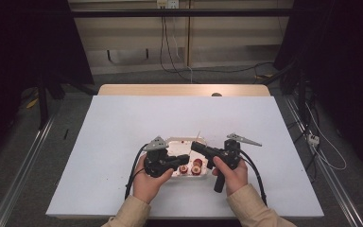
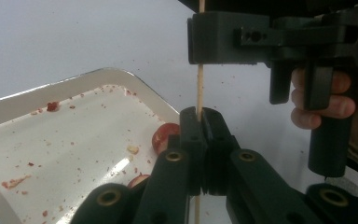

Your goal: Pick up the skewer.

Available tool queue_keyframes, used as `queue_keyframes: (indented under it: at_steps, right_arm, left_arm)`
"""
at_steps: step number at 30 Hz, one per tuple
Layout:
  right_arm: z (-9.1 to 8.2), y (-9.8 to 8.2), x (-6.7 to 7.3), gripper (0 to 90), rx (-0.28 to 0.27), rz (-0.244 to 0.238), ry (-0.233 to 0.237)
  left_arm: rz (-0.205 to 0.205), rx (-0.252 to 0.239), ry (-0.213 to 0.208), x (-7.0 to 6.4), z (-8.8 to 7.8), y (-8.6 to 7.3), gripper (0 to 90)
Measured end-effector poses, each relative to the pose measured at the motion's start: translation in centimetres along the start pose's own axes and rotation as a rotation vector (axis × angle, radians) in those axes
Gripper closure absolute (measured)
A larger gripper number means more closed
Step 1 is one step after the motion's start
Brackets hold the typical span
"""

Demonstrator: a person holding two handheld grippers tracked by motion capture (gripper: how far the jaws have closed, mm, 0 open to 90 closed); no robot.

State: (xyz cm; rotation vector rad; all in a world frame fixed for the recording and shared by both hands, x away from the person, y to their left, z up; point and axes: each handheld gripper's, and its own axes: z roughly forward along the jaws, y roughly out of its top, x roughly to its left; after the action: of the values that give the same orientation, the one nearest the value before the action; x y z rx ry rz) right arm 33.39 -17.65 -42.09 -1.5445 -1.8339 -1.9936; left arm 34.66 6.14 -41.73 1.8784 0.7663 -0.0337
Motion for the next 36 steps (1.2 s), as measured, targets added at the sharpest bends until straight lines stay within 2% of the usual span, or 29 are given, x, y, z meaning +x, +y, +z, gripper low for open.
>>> queue_keyframes:
  at_steps: [1, 4, 6, 7, 9, 14, 16, 18, 24, 31, 33, 34, 36]
  right_arm:
    - [0.1, 0.0, 0.1, 89.5, 0.003, -0.007, 0.01]
    - [0.0, 0.3, 0.3, 89.6, -0.016, -0.04, 0.003]
    - [-0.1, 0.5, 0.3, 89.7, -0.031, -0.044, 0.003]
    - [-0.2, 0.6, 0.2, 89.7, -0.029, -0.036, 0.007]
    - [-0.1, 0.6, 0.2, 89.7, -0.024, -0.047, 0.01]
    - [0.1, 0.4, 0.3, 89.7, -0.015, -0.058, 0.015]
    - [0.2, 0.4, 0.4, 89.8, -0.012, -0.06, 0.012]
    - [0.3, 0.4, 0.5, 89.8, -0.009, -0.06, 0.013]
    - [0.6, 0.3, 0.7, 89.8, -0.012, -0.065, 0.012]
    - [1.0, 0.1, 0.7, 89.8, -0.006, -0.062, 0.009]
    - [1.1, 0.1, 0.7, 89.5, -0.001, -0.056, 0.015]
    - [1.2, 0.1, 0.7, 87.1, 0.012, -0.06, 0.027]
    - [1.3, 0.1, 0.6, 71.4, 0.018, -0.098, 0.005]
  left_arm:
    - [-0.001, 0.016, -0.004, 0.0, 0.1, 0.0, 88.0]
    - [0.01, 0.074, 0.009, 0.0, 0.2, -0.3, 84.6]
    - [0.007, 0.076, 0.006, 0.1, 0.2, -0.5, 85.1]
    - [0.001, 0.084, -0.001, 0.1, 0.2, -0.5, 86.2]
    - [-0.005, 0.093, 0.006, 0.2, 0.2, -0.5, 87.6]
    - [-0.002, 0.114, -0.007, 0.2, 0.2, -0.4, 88.9]
    - [0.003, 0.111, -0.001, 0.1, 0.2, -0.4, 88.4]
    - [-0.009, 0.113, -0.003, 0.2, 0.1, -0.4, 88.6]
    - [-0.024, 0.071, 0.005, 0.4, -0.4, -0.3, 87.1]
    - [-0.038, 0.078, 0.004, 0.5, -0.5, -0.3, 89.2]
    - [-0.027, 0.101, 0.017, 0.3, -0.8, -0.1, 90.0]
    - [-0.033, 0.1, 0.018, 0.3, -1.0, 0.0, 90.0]
    - [-0.03, 0.099, 0.03, 0.6, -1.5, 0.1, 90.0]
